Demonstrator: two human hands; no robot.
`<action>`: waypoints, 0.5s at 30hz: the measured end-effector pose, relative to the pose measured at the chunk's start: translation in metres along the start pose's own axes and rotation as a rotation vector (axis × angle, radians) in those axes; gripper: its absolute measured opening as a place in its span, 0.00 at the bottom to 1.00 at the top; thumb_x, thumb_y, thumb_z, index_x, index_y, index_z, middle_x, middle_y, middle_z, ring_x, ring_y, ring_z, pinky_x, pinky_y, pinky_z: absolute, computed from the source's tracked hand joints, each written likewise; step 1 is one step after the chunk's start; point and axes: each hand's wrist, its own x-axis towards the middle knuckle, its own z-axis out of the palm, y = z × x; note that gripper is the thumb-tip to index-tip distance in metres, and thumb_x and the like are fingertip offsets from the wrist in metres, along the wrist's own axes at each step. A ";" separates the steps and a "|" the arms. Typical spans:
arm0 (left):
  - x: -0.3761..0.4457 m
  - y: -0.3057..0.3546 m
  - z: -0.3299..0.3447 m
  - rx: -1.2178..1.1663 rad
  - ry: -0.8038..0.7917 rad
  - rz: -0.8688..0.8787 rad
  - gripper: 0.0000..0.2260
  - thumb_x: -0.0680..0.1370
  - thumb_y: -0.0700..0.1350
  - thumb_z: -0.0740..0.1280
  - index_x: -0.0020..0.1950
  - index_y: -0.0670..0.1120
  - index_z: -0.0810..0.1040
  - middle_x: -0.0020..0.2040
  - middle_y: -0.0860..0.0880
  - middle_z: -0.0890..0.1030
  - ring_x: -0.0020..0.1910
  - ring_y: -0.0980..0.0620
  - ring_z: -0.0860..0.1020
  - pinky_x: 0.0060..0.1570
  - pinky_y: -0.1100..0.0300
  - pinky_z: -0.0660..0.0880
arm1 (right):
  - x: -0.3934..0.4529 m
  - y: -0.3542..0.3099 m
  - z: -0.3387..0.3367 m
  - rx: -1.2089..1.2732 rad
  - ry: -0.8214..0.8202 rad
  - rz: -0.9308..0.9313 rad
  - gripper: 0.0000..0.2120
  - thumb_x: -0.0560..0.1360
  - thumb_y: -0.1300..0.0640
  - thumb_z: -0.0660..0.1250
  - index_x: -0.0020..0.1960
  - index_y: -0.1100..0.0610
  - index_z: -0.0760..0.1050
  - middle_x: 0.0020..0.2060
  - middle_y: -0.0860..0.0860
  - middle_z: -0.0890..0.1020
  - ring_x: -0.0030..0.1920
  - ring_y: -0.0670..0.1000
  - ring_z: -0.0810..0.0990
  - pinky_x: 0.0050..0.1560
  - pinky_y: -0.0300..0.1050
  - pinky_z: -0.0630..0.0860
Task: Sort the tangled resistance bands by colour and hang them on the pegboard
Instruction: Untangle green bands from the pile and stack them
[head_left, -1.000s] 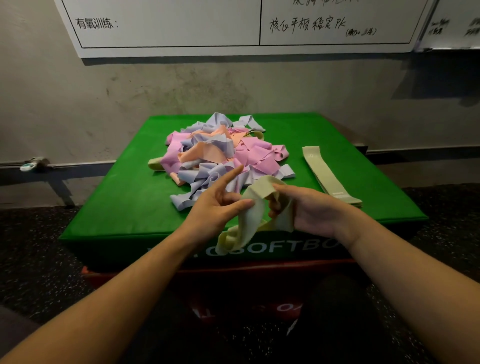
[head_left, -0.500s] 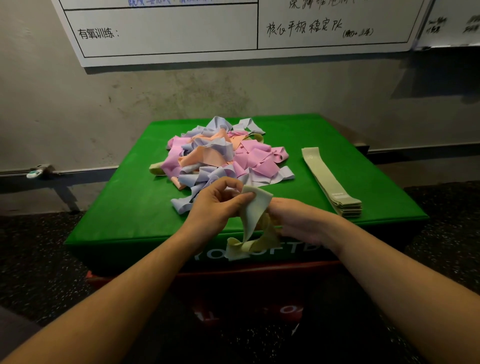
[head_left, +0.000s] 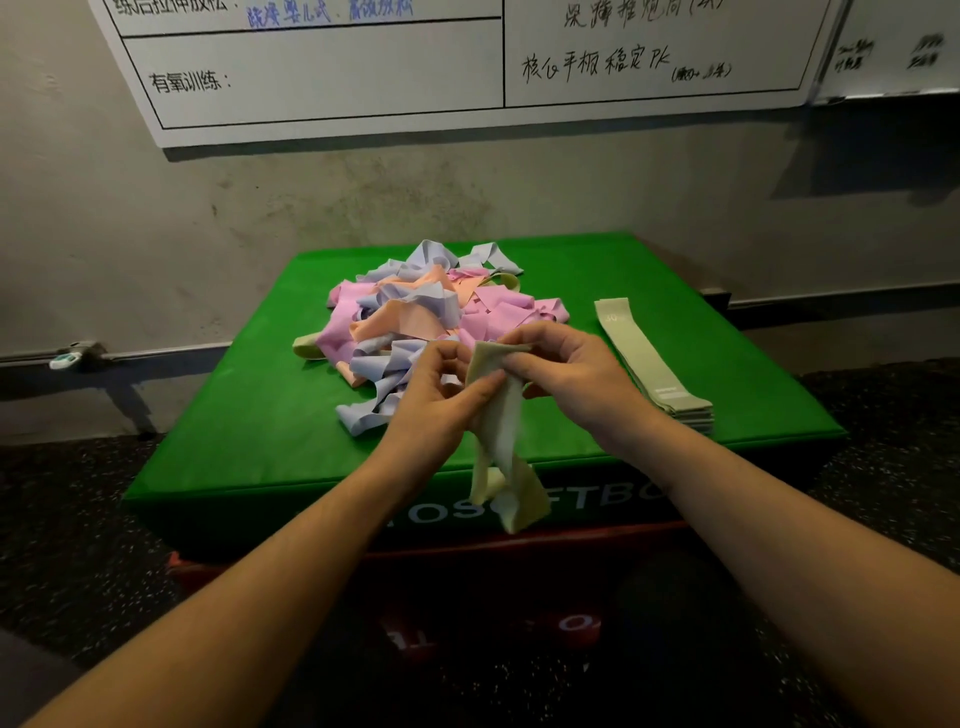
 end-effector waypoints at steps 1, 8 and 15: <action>0.000 -0.001 0.001 0.024 -0.022 -0.006 0.15 0.71 0.52 0.72 0.56 0.52 0.74 0.54 0.45 0.80 0.49 0.52 0.81 0.44 0.61 0.78 | 0.001 -0.002 0.000 0.016 0.003 0.002 0.11 0.77 0.66 0.68 0.45 0.50 0.80 0.39 0.46 0.83 0.41 0.45 0.79 0.41 0.41 0.76; -0.004 -0.007 0.009 0.050 -0.130 -0.071 0.07 0.79 0.41 0.68 0.55 0.50 0.79 0.50 0.49 0.85 0.50 0.53 0.83 0.51 0.60 0.80 | 0.012 -0.007 -0.003 0.116 0.104 -0.028 0.11 0.76 0.66 0.69 0.44 0.50 0.81 0.40 0.47 0.84 0.43 0.47 0.79 0.43 0.49 0.74; 0.007 -0.023 0.014 -0.006 -0.043 -0.167 0.09 0.81 0.42 0.65 0.59 0.53 0.76 0.54 0.45 0.83 0.58 0.38 0.80 0.57 0.39 0.78 | 0.014 0.003 -0.005 0.055 0.130 0.022 0.13 0.77 0.60 0.70 0.60 0.51 0.74 0.43 0.50 0.82 0.39 0.44 0.80 0.36 0.38 0.75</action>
